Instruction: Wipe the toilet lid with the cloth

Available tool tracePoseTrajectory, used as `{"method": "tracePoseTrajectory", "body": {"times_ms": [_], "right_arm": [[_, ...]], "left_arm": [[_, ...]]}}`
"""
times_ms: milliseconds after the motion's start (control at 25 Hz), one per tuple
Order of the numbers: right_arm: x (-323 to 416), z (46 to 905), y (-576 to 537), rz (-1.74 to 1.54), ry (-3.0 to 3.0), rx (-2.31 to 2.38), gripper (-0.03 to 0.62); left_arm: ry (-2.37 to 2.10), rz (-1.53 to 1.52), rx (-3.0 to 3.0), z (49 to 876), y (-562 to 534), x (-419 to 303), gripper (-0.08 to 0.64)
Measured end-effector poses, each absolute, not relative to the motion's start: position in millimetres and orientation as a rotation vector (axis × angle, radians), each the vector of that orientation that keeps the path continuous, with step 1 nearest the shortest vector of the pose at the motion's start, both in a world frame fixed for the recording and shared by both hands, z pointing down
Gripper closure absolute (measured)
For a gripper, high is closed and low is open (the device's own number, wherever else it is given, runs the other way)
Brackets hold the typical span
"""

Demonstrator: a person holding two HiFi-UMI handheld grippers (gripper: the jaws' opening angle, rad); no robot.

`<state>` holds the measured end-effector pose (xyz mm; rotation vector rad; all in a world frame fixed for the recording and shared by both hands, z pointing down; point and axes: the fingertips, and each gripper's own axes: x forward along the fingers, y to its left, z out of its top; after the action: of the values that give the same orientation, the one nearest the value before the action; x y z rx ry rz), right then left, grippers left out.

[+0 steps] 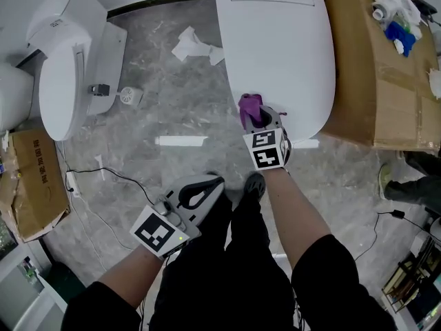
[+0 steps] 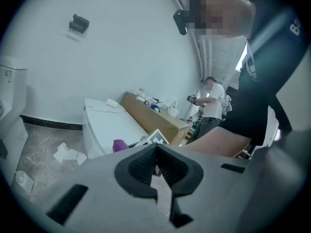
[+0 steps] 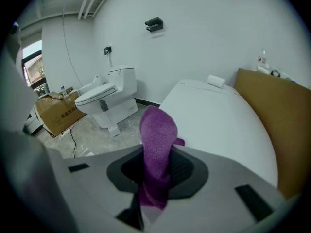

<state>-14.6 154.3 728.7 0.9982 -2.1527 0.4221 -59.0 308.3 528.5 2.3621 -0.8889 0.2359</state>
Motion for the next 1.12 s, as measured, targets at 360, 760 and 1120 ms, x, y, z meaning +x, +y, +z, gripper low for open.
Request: {"method": "tracePoseTrajectory", "body": {"times_ms": [360,760,1120], "right_arm": [[143,733,152,0.485,-2.026,1.227,0.495],[224,719,181,0.642,-1.929,1.365,0.495],[172,560,263,0.652,-2.111,1.189,0.495]], "left_arm": [[-0.810,0.239,2.346,541,328,9,0.545],[-0.774,0.247,2.449,504,313,58,0.545],[-0.854,0.198,2.492,396,322,44,0.545]]}}
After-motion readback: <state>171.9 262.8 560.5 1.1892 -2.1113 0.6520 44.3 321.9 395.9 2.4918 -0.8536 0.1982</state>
